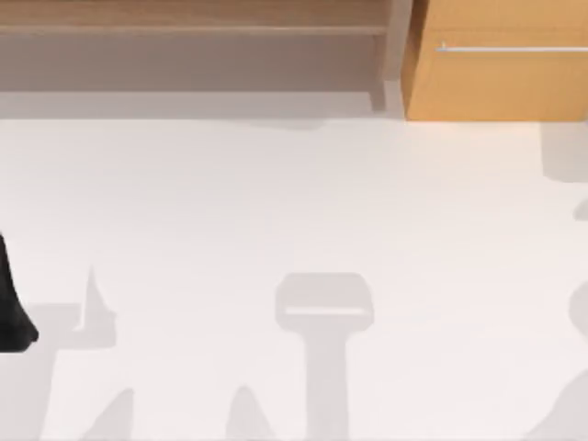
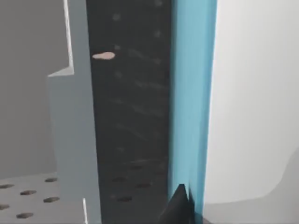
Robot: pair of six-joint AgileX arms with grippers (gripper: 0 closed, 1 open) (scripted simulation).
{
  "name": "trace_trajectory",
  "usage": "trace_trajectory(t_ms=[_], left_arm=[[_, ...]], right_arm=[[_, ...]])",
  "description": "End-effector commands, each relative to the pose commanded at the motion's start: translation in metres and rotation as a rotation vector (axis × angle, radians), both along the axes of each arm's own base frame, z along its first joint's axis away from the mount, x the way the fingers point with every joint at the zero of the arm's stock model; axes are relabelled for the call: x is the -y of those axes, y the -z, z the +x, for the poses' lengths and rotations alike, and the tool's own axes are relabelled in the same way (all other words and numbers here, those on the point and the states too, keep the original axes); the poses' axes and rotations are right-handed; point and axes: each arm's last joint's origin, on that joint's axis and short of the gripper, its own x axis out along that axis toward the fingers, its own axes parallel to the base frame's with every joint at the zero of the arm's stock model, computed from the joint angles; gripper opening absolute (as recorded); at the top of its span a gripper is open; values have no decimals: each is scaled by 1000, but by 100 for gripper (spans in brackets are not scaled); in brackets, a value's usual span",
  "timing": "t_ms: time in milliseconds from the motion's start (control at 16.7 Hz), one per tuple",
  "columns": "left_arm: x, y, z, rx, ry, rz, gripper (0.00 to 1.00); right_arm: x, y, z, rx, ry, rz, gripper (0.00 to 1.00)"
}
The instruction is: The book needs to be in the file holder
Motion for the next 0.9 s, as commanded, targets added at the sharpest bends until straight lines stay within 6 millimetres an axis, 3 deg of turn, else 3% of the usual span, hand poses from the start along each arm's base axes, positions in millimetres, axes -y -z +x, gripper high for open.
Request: trace_trajectory(t_ms=[360,600,900], left_arm=[[0,0,0,0,0,0,100],[0,0,0,0,0,0,100],[0,0,0,0,0,0,100]], right_arm=[[2,5,25,-1,3,0,0],[2,6,26,-3,5,1,0],[2,6,26,-3,5,1,38]])
